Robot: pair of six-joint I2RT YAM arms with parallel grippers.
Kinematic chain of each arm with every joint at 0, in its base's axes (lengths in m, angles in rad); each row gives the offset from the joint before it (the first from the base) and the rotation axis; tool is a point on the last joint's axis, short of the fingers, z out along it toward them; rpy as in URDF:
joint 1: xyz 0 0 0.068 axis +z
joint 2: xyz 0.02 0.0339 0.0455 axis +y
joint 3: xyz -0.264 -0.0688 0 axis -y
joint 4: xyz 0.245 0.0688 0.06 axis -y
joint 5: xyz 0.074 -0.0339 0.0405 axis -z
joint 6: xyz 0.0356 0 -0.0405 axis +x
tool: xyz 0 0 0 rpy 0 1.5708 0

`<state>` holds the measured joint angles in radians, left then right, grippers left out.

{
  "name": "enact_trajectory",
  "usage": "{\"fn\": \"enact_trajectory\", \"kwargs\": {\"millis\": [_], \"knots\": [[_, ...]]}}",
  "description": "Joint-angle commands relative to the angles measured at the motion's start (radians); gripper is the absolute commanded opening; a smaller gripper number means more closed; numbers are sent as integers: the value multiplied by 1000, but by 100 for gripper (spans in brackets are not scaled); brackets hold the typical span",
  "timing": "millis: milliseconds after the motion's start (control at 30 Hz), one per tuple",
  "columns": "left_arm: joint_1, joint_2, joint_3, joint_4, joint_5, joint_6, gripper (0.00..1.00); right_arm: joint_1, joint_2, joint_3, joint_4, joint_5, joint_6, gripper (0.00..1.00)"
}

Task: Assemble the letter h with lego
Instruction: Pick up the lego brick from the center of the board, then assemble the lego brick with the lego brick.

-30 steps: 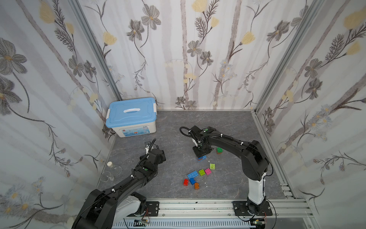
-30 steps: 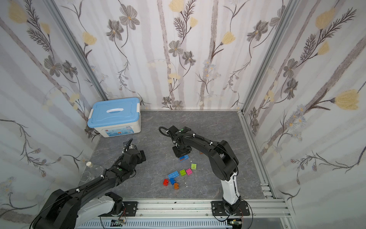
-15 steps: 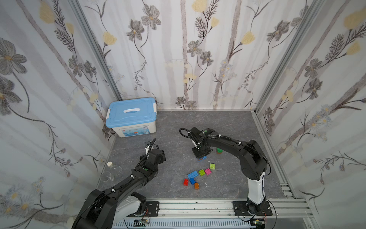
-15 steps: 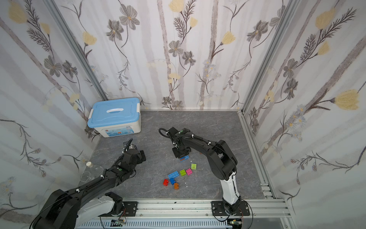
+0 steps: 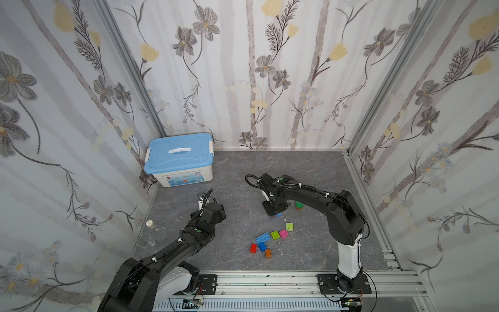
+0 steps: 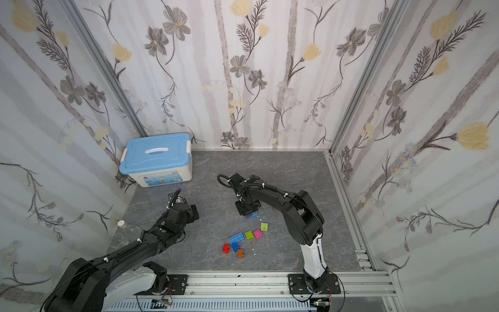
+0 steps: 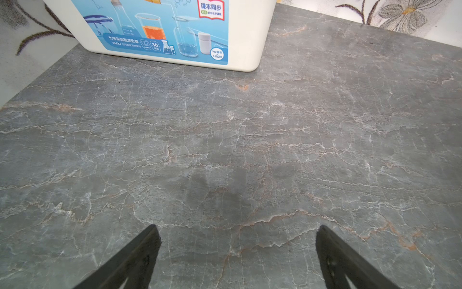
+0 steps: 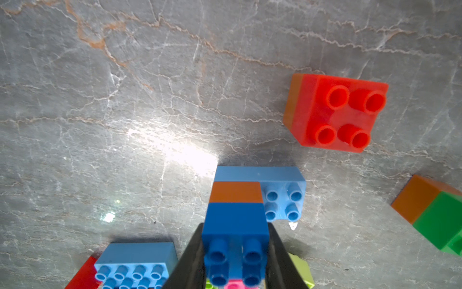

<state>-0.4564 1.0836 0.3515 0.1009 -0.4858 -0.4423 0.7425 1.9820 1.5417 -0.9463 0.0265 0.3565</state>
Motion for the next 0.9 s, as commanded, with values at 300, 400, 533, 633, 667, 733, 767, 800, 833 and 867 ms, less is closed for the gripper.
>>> {"fn": "enact_trajectory", "kwargs": {"millis": [300, 400, 533, 633, 667, 733, 767, 800, 833, 867], "knots": [[0, -1, 5, 7, -19, -9, 100, -102, -73, 130, -133, 41, -43, 17], [0, -1, 7, 5, -20, -10, 100, -113, -43, 170, -134, 34, -50, 17], [1, -2, 7, 5, -23, -10, 100, -125, 11, 222, -144, 14, -62, 17], [1, -4, 5, 4, -24, -11, 100, -130, 46, 251, -148, 7, -69, 18], [1, -4, 5, 5, -25, -12, 100, -133, 60, 262, -150, 5, -72, 18], [2, -6, 4, 4, -25, -12, 100, -139, 80, 278, -154, 0, -76, 17], [1, -6, 3, 6, -25, -13, 100, -142, 88, 288, -159, -3, -77, 17], [1, -7, 3, 7, -25, -12, 100, -142, 95, 298, -163, -9, -78, 17], [1, -6, 4, 6, -24, -13, 100, -143, 99, 305, -167, -12, -79, 17], [1, -7, 3, 5, -25, -13, 100, -142, 101, 310, -169, -17, -79, 18]]}}
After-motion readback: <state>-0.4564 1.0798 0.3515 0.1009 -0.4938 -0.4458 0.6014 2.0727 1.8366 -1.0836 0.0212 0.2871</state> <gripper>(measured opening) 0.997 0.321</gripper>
